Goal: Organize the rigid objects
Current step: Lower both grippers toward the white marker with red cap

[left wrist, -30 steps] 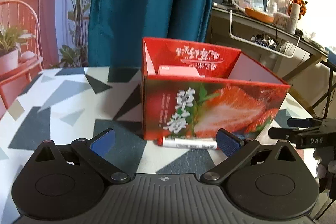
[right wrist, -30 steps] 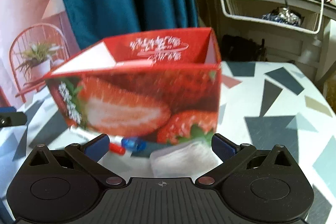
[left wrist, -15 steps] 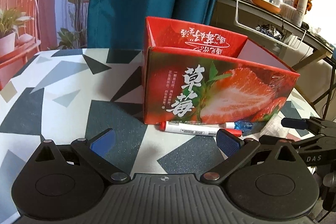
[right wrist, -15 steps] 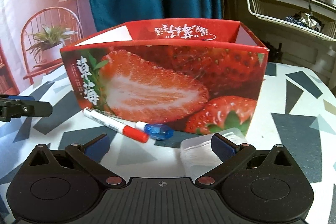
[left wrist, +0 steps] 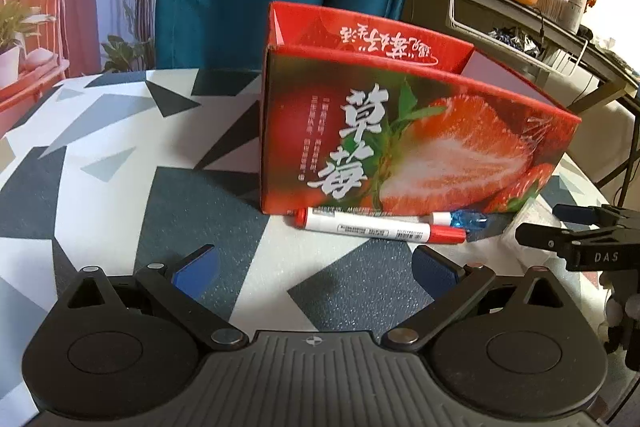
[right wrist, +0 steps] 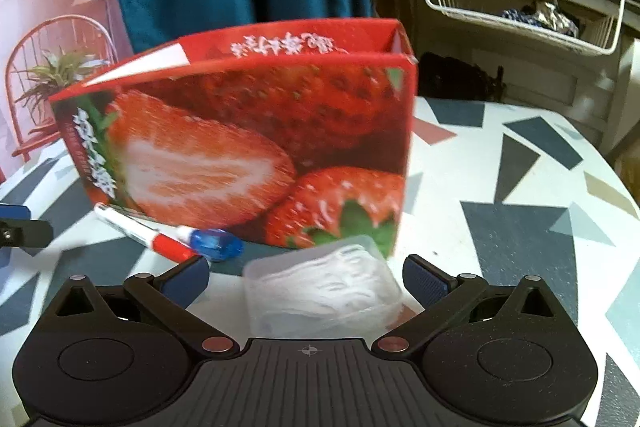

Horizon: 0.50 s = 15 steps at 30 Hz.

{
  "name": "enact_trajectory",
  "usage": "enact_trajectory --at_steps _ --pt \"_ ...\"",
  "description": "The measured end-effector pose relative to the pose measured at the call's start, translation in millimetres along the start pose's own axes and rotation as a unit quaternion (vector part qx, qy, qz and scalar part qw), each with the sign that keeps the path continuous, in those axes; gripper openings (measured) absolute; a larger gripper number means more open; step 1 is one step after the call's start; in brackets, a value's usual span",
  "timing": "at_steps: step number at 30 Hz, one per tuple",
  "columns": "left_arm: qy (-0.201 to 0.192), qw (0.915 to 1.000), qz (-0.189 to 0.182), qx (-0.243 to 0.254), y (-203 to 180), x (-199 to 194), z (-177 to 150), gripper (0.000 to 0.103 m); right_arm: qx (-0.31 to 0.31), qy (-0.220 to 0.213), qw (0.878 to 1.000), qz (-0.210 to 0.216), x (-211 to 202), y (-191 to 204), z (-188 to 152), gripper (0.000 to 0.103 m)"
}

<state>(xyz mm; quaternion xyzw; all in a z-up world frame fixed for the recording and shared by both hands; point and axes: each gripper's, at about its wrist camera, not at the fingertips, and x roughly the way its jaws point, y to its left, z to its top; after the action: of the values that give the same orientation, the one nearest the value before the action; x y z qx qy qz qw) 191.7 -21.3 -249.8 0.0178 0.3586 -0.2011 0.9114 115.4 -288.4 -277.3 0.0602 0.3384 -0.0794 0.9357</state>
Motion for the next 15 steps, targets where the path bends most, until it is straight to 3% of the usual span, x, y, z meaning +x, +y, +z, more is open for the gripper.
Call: enact_trajectory --at_steps 15 --pt "-0.017 0.9994 0.028 0.007 -4 7 -20 0.103 -0.015 -0.020 1.000 -0.013 1 1 -10 0.100"
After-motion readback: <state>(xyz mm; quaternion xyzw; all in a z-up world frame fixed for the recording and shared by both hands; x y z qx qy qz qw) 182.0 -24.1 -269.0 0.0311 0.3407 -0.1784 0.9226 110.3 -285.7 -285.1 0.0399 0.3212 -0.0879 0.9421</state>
